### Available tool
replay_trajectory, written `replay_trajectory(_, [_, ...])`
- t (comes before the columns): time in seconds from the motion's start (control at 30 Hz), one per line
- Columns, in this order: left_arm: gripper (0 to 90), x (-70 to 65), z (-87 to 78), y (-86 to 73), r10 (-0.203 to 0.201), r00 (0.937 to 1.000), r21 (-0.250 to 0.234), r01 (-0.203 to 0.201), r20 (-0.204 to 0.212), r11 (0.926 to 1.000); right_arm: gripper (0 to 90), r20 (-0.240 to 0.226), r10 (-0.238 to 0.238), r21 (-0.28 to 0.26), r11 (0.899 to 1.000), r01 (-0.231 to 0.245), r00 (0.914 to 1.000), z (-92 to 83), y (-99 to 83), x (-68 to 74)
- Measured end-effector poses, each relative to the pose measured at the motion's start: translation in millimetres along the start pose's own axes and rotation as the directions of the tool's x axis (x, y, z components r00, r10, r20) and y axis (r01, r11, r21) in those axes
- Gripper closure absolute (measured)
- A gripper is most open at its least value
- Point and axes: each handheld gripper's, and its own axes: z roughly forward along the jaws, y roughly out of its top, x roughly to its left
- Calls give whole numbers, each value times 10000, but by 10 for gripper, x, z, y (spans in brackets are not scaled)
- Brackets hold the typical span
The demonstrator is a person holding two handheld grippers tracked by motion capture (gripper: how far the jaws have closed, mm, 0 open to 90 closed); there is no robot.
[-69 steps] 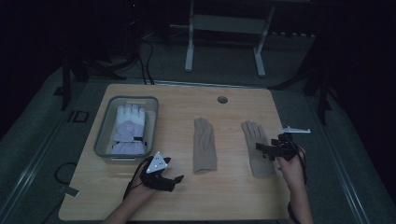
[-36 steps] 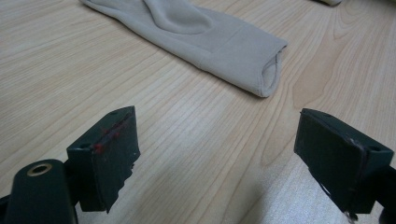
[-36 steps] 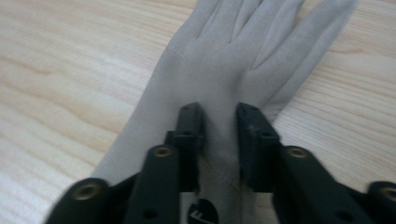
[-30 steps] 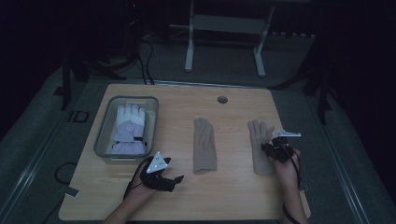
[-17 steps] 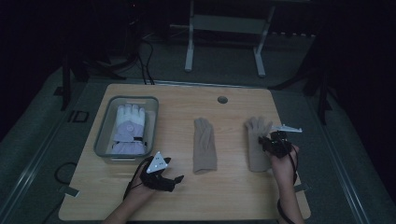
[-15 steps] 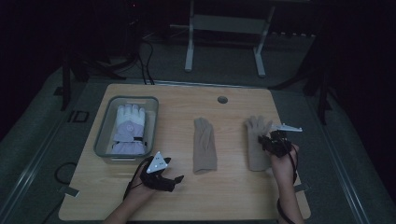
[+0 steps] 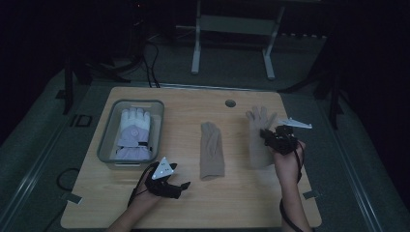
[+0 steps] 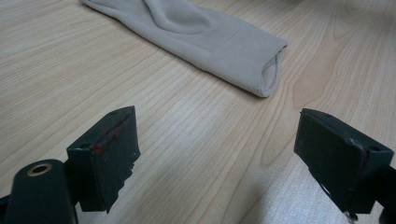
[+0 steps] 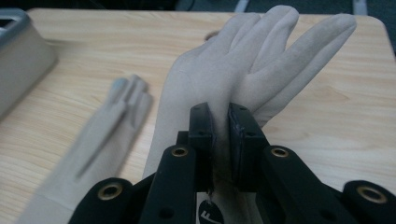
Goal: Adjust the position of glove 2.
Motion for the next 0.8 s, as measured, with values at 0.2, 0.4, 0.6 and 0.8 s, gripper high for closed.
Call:
replay_trajectory(0.2, [142, -2, 1, 1, 33, 10000, 6, -33, -24, 10000, 809, -309, -122, -220, 9997, 115, 9994, 41, 93, 210])
replay_trajectory(0.4, [141, -5, 2, 0, 27, 10000, 16, -27, 1, 10000, 809, -650, -97, -300, 9995, 77, 9978, 151, 164, 484])
replay_trajectory(0.6, [142, -6, -1, -1, 70, 10000, 10, -70, 17, 10000, 808, -1145, -13, -232, 9997, -14, 9934, 285, 198, 764])
replay_trajectory(0.8, [142, -8, -2, -1, 99, 9999, 0, -99, 16, 10000, 808, -1385, 64, -119, 9999, -81, 9903, 375, 184, 961])
